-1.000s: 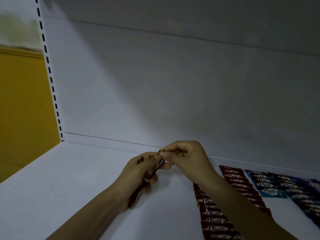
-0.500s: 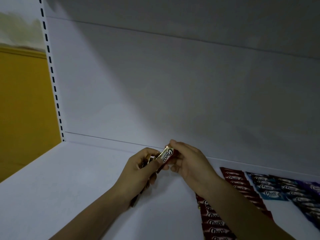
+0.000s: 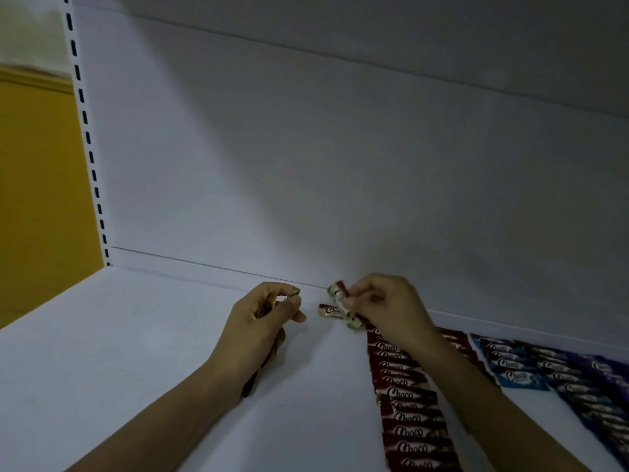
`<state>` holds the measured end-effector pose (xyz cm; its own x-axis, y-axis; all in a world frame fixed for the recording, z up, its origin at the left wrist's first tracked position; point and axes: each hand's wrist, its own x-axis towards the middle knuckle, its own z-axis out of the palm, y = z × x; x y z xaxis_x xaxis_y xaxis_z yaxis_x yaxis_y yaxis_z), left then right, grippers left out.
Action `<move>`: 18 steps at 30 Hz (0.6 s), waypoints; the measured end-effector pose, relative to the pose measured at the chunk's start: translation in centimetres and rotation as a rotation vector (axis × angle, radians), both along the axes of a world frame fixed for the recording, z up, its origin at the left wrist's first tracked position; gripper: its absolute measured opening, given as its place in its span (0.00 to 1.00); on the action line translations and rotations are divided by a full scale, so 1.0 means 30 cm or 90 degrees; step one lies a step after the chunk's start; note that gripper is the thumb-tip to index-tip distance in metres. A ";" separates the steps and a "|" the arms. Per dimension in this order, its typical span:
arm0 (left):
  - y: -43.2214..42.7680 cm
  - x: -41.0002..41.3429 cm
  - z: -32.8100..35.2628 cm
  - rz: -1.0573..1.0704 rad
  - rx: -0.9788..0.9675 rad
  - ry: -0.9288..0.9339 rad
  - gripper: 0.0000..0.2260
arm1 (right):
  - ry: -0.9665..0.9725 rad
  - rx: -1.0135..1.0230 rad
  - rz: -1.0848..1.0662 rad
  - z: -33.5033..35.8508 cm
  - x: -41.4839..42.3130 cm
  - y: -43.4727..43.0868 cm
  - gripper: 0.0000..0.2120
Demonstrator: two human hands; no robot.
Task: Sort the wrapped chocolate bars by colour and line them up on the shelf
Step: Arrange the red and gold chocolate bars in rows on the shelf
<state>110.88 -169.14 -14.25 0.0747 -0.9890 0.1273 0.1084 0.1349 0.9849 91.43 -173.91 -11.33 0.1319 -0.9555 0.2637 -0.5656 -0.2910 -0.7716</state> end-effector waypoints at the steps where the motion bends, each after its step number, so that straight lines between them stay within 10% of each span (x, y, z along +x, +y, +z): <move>1: -0.001 -0.001 -0.002 -0.001 0.002 0.003 0.05 | 0.045 0.007 -0.006 -0.024 0.001 -0.014 0.03; 18: -0.004 0.000 -0.004 0.001 0.005 -0.006 0.04 | 0.420 -0.109 -0.018 -0.051 0.008 -0.044 0.09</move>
